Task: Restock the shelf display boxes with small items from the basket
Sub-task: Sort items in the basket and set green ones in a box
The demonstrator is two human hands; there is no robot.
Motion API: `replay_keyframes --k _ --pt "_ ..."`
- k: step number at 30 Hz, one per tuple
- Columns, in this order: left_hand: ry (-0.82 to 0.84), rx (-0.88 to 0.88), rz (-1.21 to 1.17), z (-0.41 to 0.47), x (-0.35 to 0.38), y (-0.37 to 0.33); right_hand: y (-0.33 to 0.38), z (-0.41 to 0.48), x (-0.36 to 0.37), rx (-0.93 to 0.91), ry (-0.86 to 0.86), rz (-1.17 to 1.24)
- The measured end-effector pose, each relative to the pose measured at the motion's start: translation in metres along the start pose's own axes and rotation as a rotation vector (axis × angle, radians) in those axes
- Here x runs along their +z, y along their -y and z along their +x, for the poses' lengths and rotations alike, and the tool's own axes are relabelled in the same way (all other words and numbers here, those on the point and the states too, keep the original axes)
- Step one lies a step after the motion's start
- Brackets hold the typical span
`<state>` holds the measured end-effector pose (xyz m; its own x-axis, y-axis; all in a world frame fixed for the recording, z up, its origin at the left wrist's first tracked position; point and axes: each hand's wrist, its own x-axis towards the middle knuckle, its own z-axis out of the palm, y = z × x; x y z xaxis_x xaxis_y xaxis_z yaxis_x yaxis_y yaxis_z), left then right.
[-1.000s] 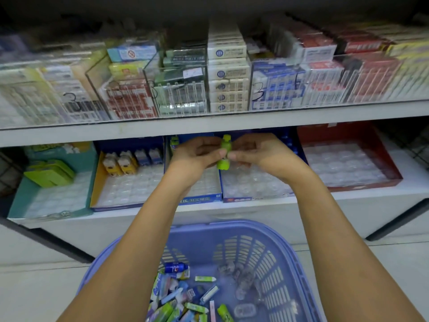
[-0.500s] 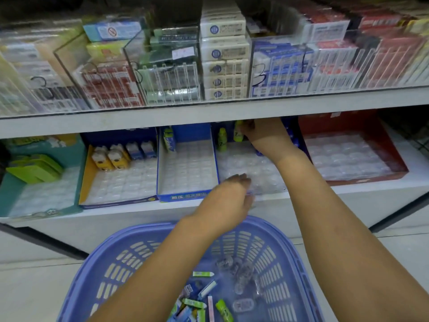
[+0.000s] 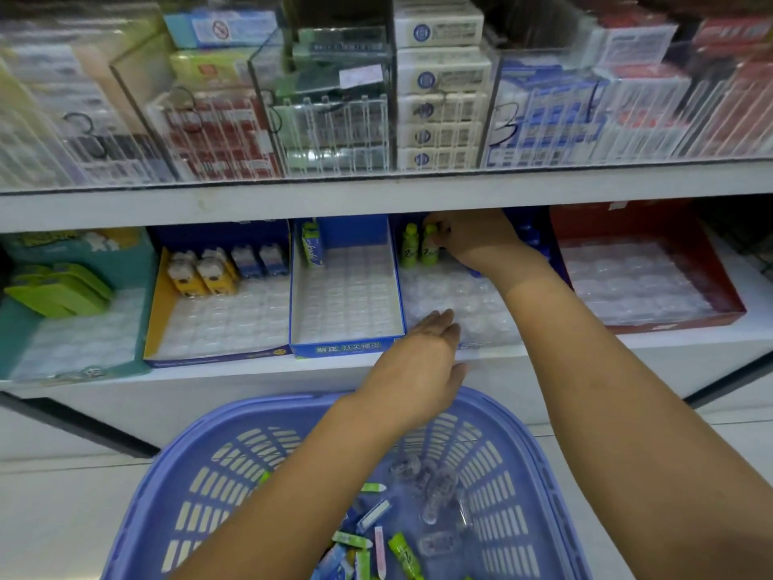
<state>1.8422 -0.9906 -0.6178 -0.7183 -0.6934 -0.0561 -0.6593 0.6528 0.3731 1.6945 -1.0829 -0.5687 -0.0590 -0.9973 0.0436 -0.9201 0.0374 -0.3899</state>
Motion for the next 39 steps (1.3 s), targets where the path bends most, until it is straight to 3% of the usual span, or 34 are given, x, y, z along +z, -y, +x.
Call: replay_keyframes --k 5,7,10,12,15,18,21,28,31,33,36,39 --pt "-0.013 -0.018 -0.119 -0.008 -0.007 -0.008 0.013 -0.02 -0.004 0.049 -0.064 -0.067" --pt "-0.191 0.018 -0.225 -0.021 -0.008 -0.006 0.021 -0.037 -0.004 0.014 -0.153 -0.082" --pt "-0.437 0.01 -0.321 -0.055 0.006 0.011 0.032 -0.067 -0.005 0.003 -0.104 -0.004" --pt "-0.316 -0.118 -0.33 -0.076 0.024 0.03 0.043 -0.093 0.004 -0.018 0.044 -0.013" --pt "0.192 -0.267 -0.217 -0.102 0.07 0.049 0.053 -0.136 0.052 -0.053 0.446 -0.086" --pt "0.521 -0.204 -0.174 -0.131 0.123 0.047 0.043 -0.181 0.122 -0.041 0.895 -0.207" --pt "0.632 -0.111 -0.169 -0.148 0.161 0.045 0.024 -0.216 0.18 -0.045 1.16 -0.467" --pt "0.683 -0.006 -0.045 -0.158 0.201 0.05 0.002 -0.247 0.232 -0.098 1.366 -0.489" --pt "0.677 0.035 0.042 -0.161 0.211 0.052 -0.009 -0.254 0.248 0.003 1.225 -0.445" --pt "0.668 0.031 0.063 -0.159 0.215 0.054 -0.014 -0.253 0.256 -0.082 1.106 -0.464" --pt "0.657 -0.003 0.036 -0.157 0.218 0.055 -0.013 -0.248 0.26 -0.218 1.143 -0.494" --pt "0.646 -0.113 -0.115 -0.151 0.215 0.059 -0.006 -0.238 0.249 -0.043 1.16 -0.417"
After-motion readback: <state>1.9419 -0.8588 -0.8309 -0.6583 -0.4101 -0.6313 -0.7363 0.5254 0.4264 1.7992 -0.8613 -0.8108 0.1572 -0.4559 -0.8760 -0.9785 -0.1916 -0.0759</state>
